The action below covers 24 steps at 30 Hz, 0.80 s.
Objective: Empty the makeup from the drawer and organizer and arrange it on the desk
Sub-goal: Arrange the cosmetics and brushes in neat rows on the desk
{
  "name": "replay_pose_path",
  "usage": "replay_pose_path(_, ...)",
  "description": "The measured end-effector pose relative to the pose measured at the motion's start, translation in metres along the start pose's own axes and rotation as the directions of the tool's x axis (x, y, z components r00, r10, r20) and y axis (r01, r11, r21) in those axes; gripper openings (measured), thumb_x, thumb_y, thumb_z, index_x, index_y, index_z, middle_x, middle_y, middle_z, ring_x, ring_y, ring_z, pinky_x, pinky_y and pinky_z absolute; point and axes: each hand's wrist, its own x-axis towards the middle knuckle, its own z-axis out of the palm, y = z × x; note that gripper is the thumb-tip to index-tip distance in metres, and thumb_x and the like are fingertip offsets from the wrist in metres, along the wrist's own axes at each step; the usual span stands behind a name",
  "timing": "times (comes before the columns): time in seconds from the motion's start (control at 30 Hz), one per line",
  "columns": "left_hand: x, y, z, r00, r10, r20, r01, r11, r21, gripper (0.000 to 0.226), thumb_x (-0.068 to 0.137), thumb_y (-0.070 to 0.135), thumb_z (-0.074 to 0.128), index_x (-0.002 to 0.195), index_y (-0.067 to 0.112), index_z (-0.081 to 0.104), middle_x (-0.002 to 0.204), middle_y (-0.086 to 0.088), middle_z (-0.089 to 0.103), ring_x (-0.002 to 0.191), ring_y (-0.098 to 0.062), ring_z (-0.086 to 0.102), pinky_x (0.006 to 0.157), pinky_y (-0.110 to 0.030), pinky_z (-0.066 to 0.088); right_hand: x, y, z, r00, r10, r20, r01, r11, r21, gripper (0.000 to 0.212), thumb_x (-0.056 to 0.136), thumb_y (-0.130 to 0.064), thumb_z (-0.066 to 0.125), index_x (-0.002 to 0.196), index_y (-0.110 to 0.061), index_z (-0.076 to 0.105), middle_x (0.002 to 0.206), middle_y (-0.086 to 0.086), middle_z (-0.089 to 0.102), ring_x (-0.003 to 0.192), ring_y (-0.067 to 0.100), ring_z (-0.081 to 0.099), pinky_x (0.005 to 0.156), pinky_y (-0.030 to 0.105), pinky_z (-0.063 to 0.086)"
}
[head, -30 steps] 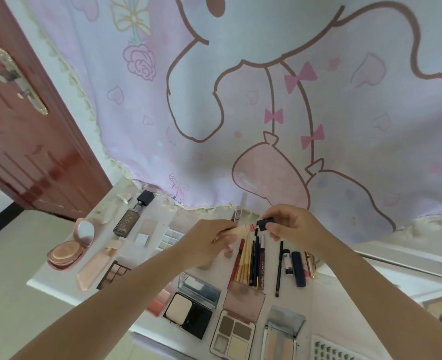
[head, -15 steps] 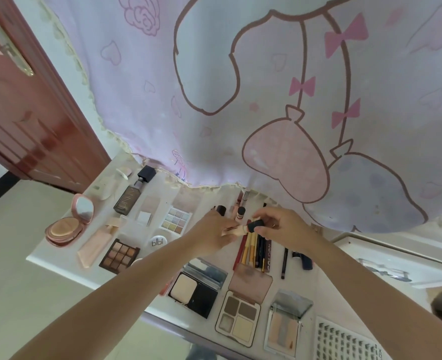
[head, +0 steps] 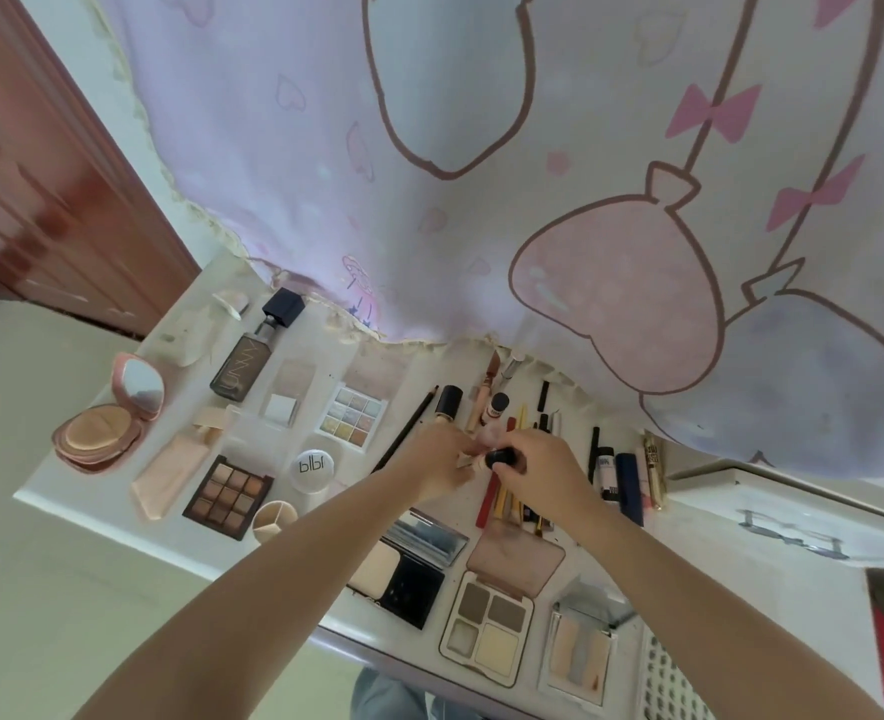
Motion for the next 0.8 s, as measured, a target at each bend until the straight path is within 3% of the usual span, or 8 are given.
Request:
replay_pose_path(0.1, 0.002, -0.013, -0.001, 0.998, -0.032, -0.045, 0.033, 0.999, 0.028, 0.034, 0.093, 0.016, 0.045, 0.126, 0.013, 0.053, 0.131, -0.005, 0.051, 0.122, -0.021, 0.047, 0.102, -0.027, 0.036, 0.003, 0.002, 0.010, 1.000, 0.019, 0.006, -0.019, 0.997, -0.068, 0.024, 0.089, -0.016, 0.051, 0.110, -0.010, 0.061, 0.104, 0.009, 0.062, 0.094, 0.018, 0.054, 0.072, 0.017, 0.031)
replay_pose_path(0.23, -0.005, -0.027, -0.009, 0.996, -0.033, -0.088, 0.036, 0.999, 0.032, 0.031, 0.092, 0.011, 0.039, 0.116, 0.004, 0.057, 0.120, -0.009, 0.057, 0.115, -0.022, 0.050, 0.090, -0.023, 0.037, 0.005, 0.003, 0.014, 1.000, -0.002, -0.006, 0.002, 0.991, -0.136, 0.024, 0.090, -0.017, 0.050, 0.110, -0.009, 0.060, 0.102, 0.009, 0.060, 0.095, 0.020, 0.055, 0.070, 0.018, 0.031)
replay_pose_path(0.43, -0.006, -0.037, -0.010, 0.994, -0.067, -0.090, 0.074, 0.994, 0.076, 0.035, 0.088, 0.012, 0.046, 0.120, 0.011, 0.058, 0.120, -0.009, 0.052, 0.113, -0.025, 0.050, 0.088, -0.029, 0.044, 0.008, -0.004, 0.010, 0.998, -0.071, 0.003, 0.070, 0.975, -0.211, 0.026, 0.090, -0.017, 0.050, 0.112, -0.008, 0.061, 0.102, 0.009, 0.058, 0.095, 0.021, 0.055, 0.071, 0.018, 0.033)
replay_pose_path(0.57, -0.004, -0.036, -0.010, 0.992, -0.084, -0.094, 0.091, 0.993, 0.078, 0.034, 0.090, 0.012, 0.044, 0.121, 0.012, 0.056, 0.121, -0.008, 0.050, 0.114, -0.024, 0.048, 0.089, -0.030, 0.044, 0.015, -0.010, 0.010, 0.994, -0.105, 0.026, 0.108, 0.961, -0.255, 0.028, 0.091, -0.018, 0.046, 0.113, -0.009, 0.061, 0.109, 0.008, 0.056, 0.102, 0.021, 0.053, 0.082, 0.027, 0.047)
replay_pose_path(0.8, -0.009, -0.036, -0.006, 0.989, -0.078, -0.126, 0.087, 0.994, 0.063, 0.034, 0.091, 0.017, 0.044, 0.122, 0.012, 0.056, 0.123, -0.009, 0.051, 0.115, -0.024, 0.048, 0.090, -0.026, 0.042, 0.018, -0.020, 0.016, 0.986, -0.156, 0.053, 0.164, 0.940, -0.300, 0.034, 0.093, -0.022, 0.042, 0.124, -0.009, 0.052, 0.111, 0.009, 0.055, 0.099, 0.020, 0.054, 0.081, 0.025, 0.045)
